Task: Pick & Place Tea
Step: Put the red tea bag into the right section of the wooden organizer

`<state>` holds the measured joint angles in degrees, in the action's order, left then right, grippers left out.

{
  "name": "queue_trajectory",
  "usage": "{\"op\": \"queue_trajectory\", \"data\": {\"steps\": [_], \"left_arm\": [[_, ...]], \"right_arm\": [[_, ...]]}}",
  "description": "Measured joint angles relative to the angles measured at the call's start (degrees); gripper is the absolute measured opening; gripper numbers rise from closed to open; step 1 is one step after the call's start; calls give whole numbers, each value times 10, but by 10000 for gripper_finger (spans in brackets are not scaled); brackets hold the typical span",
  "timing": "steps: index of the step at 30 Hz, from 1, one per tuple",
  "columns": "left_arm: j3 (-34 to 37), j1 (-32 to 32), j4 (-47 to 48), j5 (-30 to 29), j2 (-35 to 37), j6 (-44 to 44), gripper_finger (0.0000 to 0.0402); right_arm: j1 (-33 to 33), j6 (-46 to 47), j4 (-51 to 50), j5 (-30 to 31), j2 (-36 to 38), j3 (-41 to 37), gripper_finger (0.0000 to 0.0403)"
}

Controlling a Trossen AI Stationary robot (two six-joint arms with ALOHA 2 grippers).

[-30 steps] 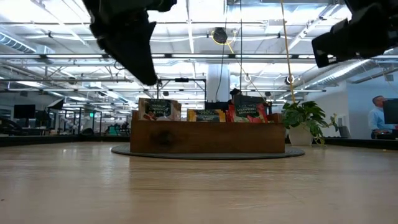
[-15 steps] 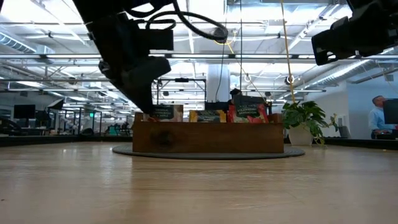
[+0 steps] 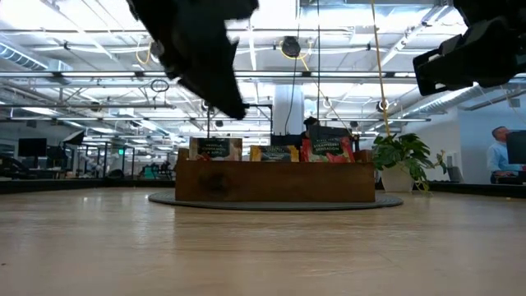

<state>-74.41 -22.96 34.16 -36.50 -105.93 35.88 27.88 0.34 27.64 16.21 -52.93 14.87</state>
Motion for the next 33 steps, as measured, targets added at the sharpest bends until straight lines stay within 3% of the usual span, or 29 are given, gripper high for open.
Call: {"op": "queue_trajectory", "data": {"steps": [4,12,20,25,33], "left_arm": [[2,-29,-117,79,0,-73,72],[2,-68,-318,119,-36,-151,72],[3,-81,-362,165,-101,-159,72],[3,-87,-361,161,-103,-159,72],[3,-74,-378,156,-98,-205,72]], "right_arm": [[0,24,14,-13,0,0,1],[50,70,-3,-27,-1,24,0],[187,177,-176,-12,-113,158,0],[251,293,-295,-60,-210,235,0],[288,415,-288,-102,-298,250,0]]}}
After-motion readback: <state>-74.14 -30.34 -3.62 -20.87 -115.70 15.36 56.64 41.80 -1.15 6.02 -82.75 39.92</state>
